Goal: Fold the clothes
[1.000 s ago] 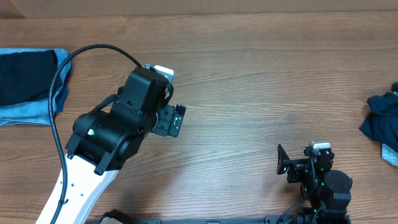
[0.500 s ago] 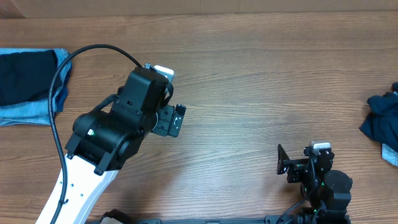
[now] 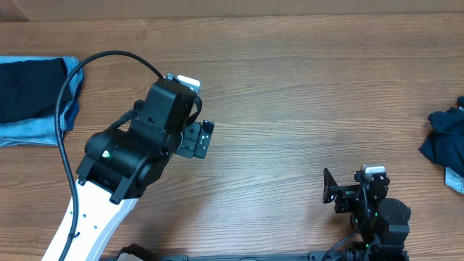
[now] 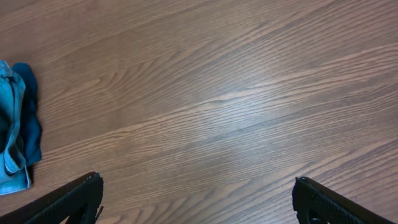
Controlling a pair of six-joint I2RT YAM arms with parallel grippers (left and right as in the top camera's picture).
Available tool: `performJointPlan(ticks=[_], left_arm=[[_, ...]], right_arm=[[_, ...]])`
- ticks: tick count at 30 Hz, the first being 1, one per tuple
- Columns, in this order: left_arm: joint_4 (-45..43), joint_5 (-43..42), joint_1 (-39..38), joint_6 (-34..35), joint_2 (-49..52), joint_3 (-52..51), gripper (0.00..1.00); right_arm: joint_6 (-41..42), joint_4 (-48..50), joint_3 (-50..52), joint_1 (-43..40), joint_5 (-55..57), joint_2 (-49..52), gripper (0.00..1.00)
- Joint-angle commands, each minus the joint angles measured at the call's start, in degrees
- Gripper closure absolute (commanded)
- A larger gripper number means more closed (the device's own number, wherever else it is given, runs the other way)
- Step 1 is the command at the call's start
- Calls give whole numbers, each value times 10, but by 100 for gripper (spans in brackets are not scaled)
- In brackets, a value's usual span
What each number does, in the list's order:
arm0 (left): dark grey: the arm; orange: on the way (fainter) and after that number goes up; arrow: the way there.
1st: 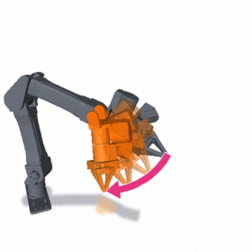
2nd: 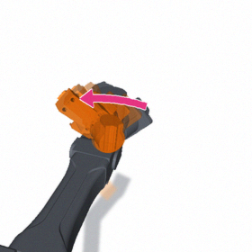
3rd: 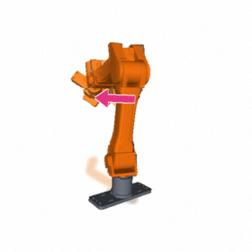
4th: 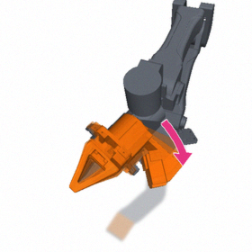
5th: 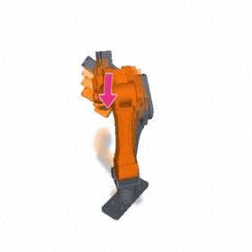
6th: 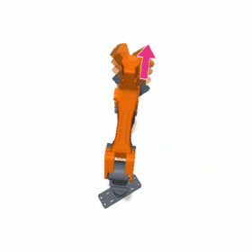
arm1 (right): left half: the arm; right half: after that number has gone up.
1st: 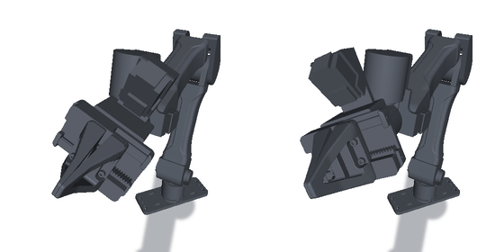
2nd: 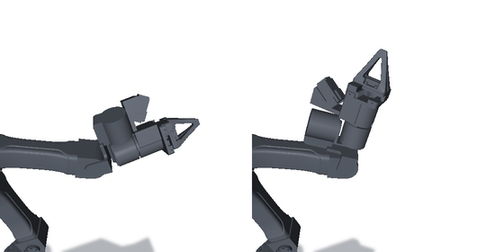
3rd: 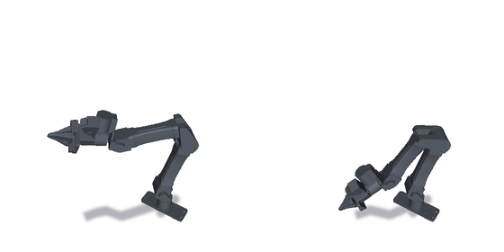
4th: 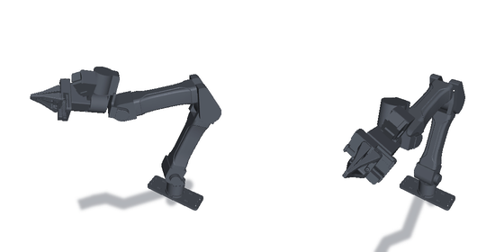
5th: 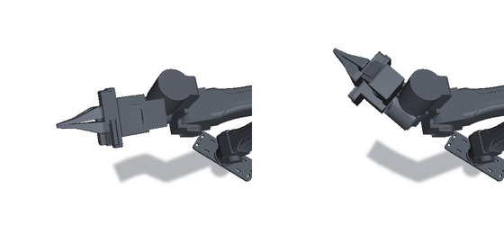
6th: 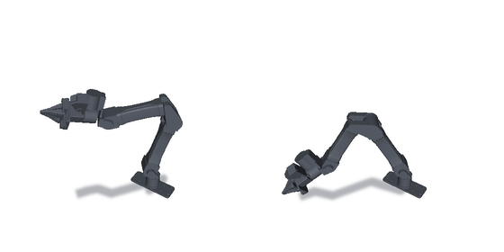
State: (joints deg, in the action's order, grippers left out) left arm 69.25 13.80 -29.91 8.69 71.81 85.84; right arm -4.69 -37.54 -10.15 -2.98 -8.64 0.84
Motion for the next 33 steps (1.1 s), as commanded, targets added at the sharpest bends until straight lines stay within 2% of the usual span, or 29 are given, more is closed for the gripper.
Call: performJointPlan(ticks=[1, 4, 8, 12, 18, 24, 28, 33], left_arm=[[7, 32, 27, -21, -4, 2, 0], [-38, -15, 74, -54, -16, -7, 0], [-129, -203, 178, -152, -54, -51, 0], [-220, -299, 261, -155, -125, -145, 0], [-351, -299, 280, -154, -285, -347, 0], [-443, -299, 281, -153, -437, -536, 0], [-474, -300, 281, -149, -526, -633, 0], [-474, -299, 281, -149, -600, -699, 0]], right_arm=[[2, 2, 10, -2, 1, -7, 0], [2, 2, 10, -2, 1, -7, 0], [2, 2, 10, -2, 1, -7, 0], [2, 2, 10, -2, 1, -7, 0], [2, 2, 10, -2, 1, -7, 0], [2, 2, 10, -2, 0, -7, 0], [2, 2, 10, -2, 1, -7, 0], [2, 2, 10, -2, 1, -7, 0]])
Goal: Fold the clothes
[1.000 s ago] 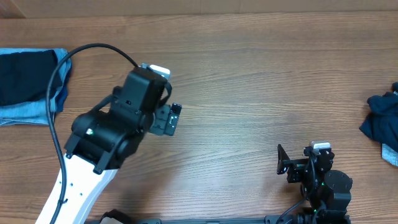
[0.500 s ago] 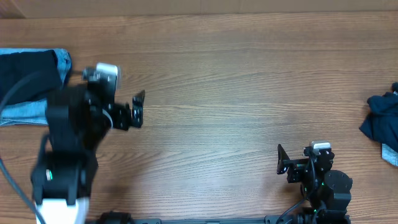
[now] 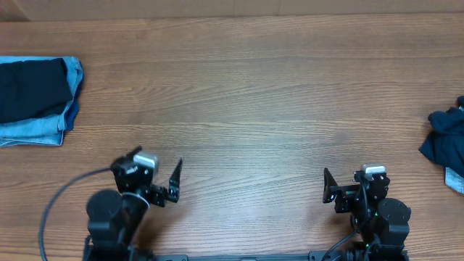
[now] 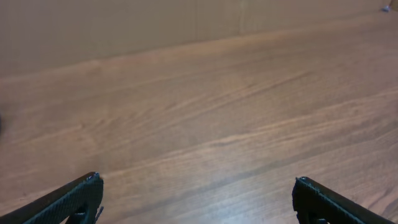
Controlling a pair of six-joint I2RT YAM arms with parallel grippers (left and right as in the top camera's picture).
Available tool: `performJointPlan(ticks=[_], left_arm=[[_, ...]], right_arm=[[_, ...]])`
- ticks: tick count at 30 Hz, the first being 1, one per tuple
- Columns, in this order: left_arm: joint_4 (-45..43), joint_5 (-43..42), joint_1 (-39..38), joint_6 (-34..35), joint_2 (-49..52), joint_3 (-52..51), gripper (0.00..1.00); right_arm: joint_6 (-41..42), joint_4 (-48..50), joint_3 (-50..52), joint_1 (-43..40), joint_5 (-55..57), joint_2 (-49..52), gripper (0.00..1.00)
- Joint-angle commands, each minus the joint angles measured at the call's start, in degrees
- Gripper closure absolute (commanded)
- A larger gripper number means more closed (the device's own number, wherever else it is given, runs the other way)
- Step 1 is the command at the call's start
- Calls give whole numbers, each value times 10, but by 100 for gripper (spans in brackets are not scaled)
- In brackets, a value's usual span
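A folded stack (image 3: 36,101), a dark navy piece on light blue denim, lies at the table's far left. A crumpled dark blue garment (image 3: 446,141) sits at the right edge, partly cut off. My left gripper (image 3: 158,165) rests near the front edge, left of centre. In the left wrist view, the left gripper (image 4: 196,194) is open, with only bare wood between its fingertips (image 4: 74,196). My right gripper (image 3: 342,181) rests near the front edge on the right, its fingers spread and holding nothing. Neither gripper touches any cloth.
The wooden table (image 3: 261,94) stretches bare between the two garments. A beige wall (image 4: 124,25) borders its far edge. The left arm's black cable (image 3: 61,199) loops at the front left.
My left arm, which was reaching out over the left-middle of the table near the folded stack, now sits pulled back at the front edge. Its gripper is still open. The right arm has not moved.
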State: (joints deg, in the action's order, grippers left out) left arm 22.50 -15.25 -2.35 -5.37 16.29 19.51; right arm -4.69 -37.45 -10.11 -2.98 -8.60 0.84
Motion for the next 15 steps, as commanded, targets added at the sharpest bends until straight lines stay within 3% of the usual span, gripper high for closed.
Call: performJointPlan(ticks=[1, 15], left_arm=[[-7, -9, 5, -8, -55, -45, 0], [-7, 19, 5, -9, -158, -130, 0]], right_arm=[[2, 1, 10, -2, 0, -7, 0], [2, 1, 10, -2, 0, -7, 0]])
